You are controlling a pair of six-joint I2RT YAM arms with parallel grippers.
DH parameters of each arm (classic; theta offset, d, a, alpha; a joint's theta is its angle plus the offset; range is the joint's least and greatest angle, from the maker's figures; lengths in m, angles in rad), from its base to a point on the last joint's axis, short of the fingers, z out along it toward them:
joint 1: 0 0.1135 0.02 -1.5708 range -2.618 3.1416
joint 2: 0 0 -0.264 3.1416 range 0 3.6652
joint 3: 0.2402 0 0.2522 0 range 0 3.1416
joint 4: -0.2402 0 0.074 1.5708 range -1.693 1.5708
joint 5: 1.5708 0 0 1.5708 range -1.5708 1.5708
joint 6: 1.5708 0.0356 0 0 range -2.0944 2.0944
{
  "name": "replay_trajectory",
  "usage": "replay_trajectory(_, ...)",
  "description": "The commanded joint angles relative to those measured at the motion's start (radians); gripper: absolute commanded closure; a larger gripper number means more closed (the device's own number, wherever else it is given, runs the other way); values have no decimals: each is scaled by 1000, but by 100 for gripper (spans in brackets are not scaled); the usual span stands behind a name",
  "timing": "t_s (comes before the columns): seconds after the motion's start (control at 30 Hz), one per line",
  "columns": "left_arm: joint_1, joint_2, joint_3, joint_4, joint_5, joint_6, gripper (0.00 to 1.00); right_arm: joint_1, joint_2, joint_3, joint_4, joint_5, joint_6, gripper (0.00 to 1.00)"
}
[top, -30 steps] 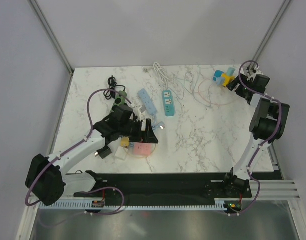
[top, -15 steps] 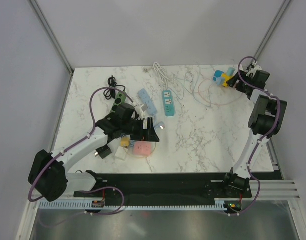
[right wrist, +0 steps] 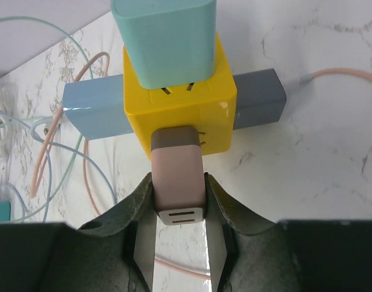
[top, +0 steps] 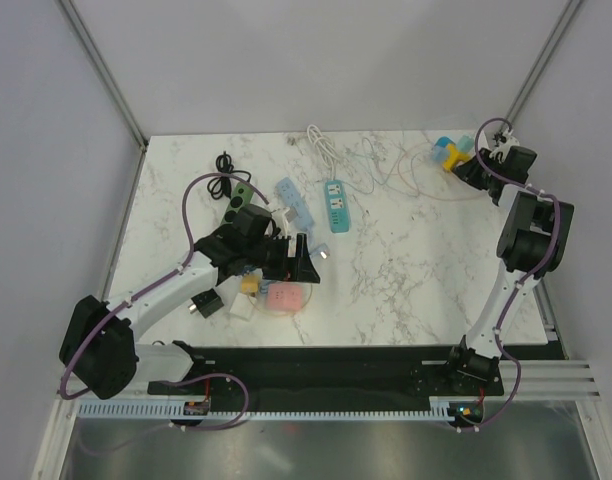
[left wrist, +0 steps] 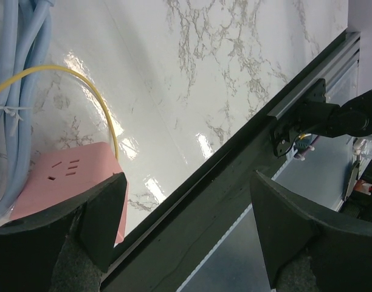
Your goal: Pull the plug off the socket
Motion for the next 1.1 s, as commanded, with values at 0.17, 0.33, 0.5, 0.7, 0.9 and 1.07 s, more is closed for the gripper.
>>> replay_trajectory(0.17, 2, -31, 23, 23, 60, 16, 12, 84, -266, -202, -88, 142, 46, 84)
replay_trajectory(0.33, -1, -67, 25, 25, 73, -10, 13, 186, -452, -401, -119, 273, 74, 84)
replay_trajectory(0.5, -6, -80, 40, 25, 116, -24, 15, 292, -619, -639, -152, 367, 80, 83)
replay_trajectory(0.7, -15, -38, 112, 33, 163, -33, 16, 347, -856, -880, -182, 390, 106, 81)
replay_trajectory(0.9, -64, 68, 204, 77, 185, -39, 14, 413, -1037, -992, -286, 374, 129, 81)
replay_trajectory(1.07, -105, 185, 301, 108, 182, -50, 14, 447, -1153, -1062, -346, 368, 152, 79)
